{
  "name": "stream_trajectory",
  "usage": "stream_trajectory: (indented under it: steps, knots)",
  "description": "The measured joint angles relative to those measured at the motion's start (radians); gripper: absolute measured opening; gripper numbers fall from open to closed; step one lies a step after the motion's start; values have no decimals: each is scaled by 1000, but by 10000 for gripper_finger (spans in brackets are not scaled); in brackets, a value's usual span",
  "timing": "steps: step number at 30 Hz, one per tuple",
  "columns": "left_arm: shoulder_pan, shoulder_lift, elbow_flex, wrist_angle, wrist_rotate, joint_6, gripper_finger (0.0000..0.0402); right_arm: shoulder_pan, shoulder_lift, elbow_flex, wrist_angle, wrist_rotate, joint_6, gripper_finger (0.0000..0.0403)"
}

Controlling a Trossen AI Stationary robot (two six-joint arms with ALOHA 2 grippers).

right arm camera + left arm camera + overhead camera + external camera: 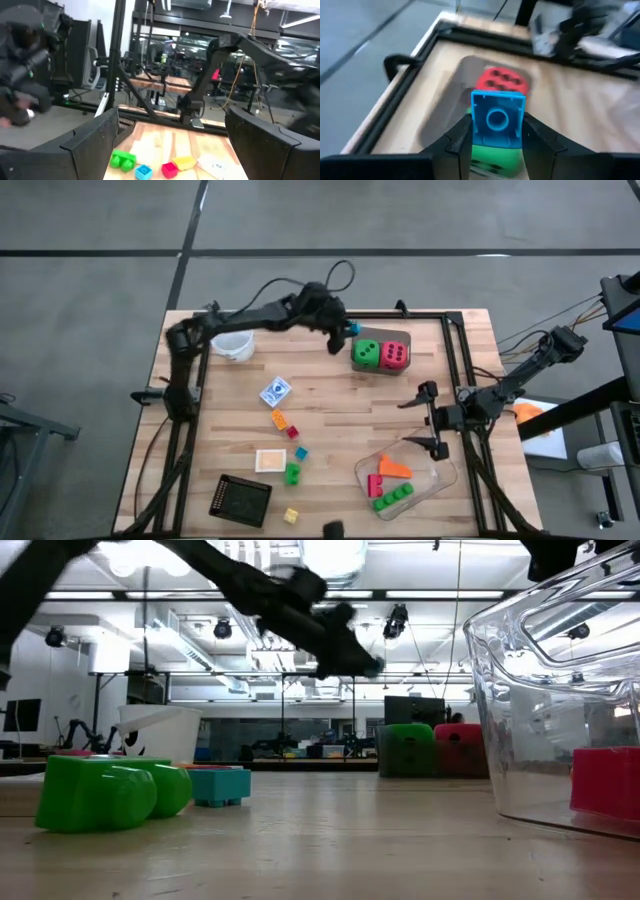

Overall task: Pick & Place Toys
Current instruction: Put the blue game piece into the transparent bin

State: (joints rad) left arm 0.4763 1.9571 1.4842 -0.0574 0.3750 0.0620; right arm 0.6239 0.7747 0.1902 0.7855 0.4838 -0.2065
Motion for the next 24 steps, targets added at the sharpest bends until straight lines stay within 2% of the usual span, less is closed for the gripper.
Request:
stream_trajectory:
  steps: [5,10,16,21,24]
  knots:
    - [-124,-196,-276,178,-71,-59,127,0,-4,0,-1,-2,-9,356]
    - [-348,-252,-408,266,-146,-100,127,0,-16,0,-1,2,-18,356]
    - [-591,-184,-358,321,-284,-104,127,0,-28,0,0,17,-19,356]
    - [-674,-50,-216,324,-316,-104,127,0,-26,0,0,18,-16,356]
    - [-694,44,-94,261,-310,-94,127,0,-27,0,-4,20,-10,356]
